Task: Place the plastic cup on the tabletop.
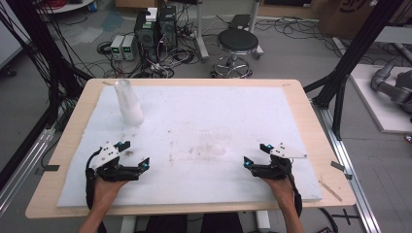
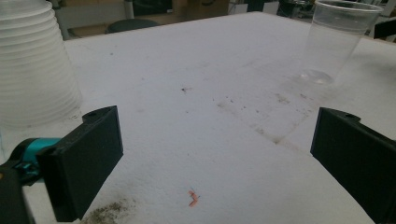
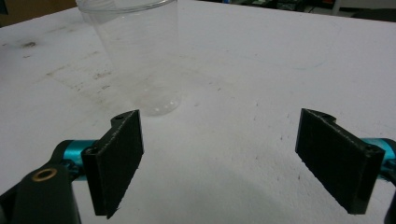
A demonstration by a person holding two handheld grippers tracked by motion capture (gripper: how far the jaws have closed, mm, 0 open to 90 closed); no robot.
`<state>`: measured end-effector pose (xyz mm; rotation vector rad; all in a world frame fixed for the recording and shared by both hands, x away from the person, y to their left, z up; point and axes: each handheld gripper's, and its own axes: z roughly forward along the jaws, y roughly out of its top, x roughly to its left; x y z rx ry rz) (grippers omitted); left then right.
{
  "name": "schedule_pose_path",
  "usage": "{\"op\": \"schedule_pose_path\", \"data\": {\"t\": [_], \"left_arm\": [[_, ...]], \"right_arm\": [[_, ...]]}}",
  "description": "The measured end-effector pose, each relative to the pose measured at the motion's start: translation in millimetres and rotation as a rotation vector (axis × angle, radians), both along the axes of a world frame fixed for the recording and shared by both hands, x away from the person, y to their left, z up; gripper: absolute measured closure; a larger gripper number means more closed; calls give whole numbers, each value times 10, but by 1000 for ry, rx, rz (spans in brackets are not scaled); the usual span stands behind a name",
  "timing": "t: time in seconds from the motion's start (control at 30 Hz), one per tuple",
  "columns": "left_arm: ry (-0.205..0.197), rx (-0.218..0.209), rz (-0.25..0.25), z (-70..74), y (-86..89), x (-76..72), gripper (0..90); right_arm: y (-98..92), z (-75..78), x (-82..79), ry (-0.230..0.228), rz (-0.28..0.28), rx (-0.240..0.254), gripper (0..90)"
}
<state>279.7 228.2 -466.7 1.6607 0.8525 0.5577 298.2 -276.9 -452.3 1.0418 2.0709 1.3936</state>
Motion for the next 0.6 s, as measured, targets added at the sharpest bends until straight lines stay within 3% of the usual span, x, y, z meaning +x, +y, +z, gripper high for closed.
{"op": "schedule_pose_path", "data": {"t": [0.1,0.3,0.6], "left_arm": [[0,-4,-2,-1,7,2,23],[13,-11,-5,-1,9,14,23],[6,-14,-7,-2,11,4,23]], "right_arm": [[-1,-1,-9,-15,-4,-7,148],[-6,-2,-7,4,-16,4,148],[28,-7,14,13,-14,-37,148]]}}
